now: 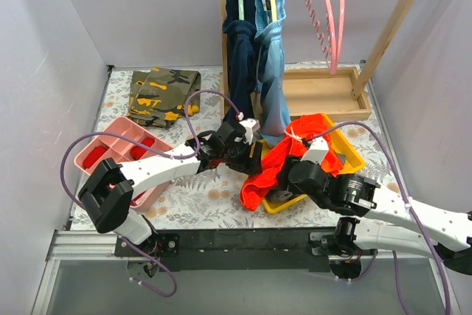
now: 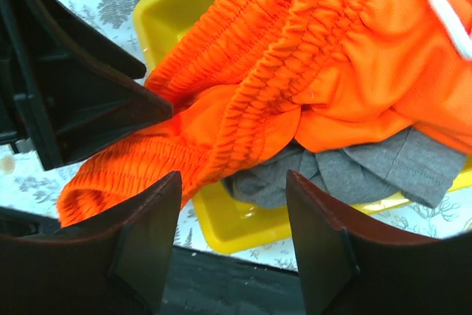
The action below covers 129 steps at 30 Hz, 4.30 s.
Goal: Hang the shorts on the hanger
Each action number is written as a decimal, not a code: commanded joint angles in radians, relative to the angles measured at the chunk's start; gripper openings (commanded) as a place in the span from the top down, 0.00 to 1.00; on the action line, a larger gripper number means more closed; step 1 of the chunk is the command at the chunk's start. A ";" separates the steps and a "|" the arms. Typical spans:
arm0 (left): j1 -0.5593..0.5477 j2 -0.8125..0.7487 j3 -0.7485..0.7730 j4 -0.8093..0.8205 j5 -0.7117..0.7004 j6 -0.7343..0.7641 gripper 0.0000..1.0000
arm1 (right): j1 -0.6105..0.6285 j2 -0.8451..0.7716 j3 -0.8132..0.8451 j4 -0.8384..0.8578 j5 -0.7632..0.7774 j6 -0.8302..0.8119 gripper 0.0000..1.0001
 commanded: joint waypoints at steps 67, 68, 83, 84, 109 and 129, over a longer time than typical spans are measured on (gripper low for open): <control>0.044 -0.509 -0.173 -0.145 -0.305 -0.261 1.00 | -0.393 0.161 -0.006 0.309 -0.376 -0.418 0.90; 0.044 -0.491 -0.173 -0.140 -0.301 -0.257 1.00 | -0.393 0.159 0.029 0.291 -0.370 -0.425 0.83; 0.079 -0.308 -0.029 -0.128 -0.206 -0.156 0.97 | -0.443 0.333 0.894 0.260 -0.102 -0.893 0.37; 0.079 -0.304 -0.017 -0.129 -0.204 -0.145 0.97 | -0.476 0.375 0.953 0.258 -0.165 -0.913 0.37; 0.121 -0.279 -0.014 -0.126 -0.117 -0.097 0.92 | -1.042 0.687 1.278 0.467 -0.736 -0.737 0.42; 0.125 -0.279 -0.026 -0.131 -0.100 -0.099 0.91 | -1.047 0.851 1.366 0.370 -0.779 -0.777 0.42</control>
